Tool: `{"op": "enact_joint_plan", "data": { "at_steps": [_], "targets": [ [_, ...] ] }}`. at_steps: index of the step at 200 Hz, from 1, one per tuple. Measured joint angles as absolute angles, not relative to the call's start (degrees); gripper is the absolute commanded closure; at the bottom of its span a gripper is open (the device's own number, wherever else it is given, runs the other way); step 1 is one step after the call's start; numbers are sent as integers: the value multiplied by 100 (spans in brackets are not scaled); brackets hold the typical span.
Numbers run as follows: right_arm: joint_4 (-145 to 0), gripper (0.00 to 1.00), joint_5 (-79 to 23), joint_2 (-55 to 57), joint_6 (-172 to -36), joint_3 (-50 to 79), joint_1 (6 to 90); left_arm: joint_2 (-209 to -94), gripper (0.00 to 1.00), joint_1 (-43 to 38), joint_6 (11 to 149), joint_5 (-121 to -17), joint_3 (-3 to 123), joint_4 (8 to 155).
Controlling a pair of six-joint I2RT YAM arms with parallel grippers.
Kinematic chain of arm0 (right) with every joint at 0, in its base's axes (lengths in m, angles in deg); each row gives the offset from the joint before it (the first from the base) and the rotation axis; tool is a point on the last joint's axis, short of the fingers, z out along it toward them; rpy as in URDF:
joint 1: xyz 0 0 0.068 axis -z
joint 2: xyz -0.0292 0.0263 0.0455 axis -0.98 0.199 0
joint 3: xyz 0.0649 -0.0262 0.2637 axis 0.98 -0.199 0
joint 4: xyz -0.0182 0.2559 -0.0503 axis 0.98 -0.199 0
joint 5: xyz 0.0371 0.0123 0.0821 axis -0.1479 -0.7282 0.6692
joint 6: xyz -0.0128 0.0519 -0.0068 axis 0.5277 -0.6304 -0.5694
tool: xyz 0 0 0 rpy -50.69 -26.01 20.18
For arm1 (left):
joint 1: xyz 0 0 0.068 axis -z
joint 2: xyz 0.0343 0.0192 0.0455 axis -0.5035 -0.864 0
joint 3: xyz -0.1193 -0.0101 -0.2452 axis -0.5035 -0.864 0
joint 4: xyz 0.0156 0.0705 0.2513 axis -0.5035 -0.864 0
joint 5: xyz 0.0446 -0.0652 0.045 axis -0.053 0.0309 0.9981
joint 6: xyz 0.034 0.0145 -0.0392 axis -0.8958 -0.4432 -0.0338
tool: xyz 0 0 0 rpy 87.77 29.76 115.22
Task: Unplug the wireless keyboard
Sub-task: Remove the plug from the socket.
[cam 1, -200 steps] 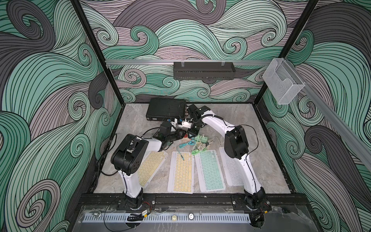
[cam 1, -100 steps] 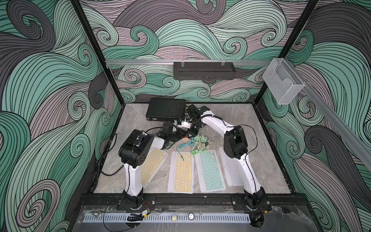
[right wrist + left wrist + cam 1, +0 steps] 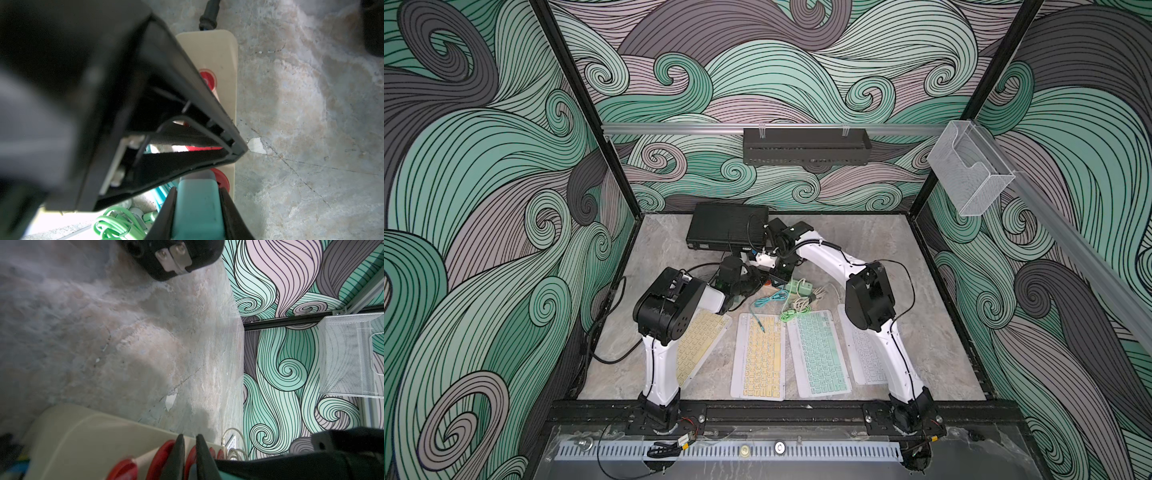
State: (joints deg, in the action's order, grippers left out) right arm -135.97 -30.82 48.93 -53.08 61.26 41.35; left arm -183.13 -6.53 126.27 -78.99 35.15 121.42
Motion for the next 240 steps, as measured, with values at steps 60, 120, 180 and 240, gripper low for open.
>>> {"op": "enact_joint_plan", "data": {
  "at_steps": [60, 120, 180, 240],
  "targets": [
    [-13437, 100, -2629, 4812, -5334, 5954, 4306, -18401, 85, -653, 12808, -7880, 3515, 12328],
    [-13424, 100, -2531, 4812, -5448, 5945, 4356, -18429, 85, -653, 12839, -7860, 3515, 12374],
    [-13267, 100, -3344, 4670, -5542, 5755, 4043, -18438, 86, -653, 12856, -7860, 3493, 12428],
    [-12747, 100, -2992, 4340, -5544, 5175, 4155, -18440, 86, -653, 12860, -7855, 3487, 12439]
  ]
}}
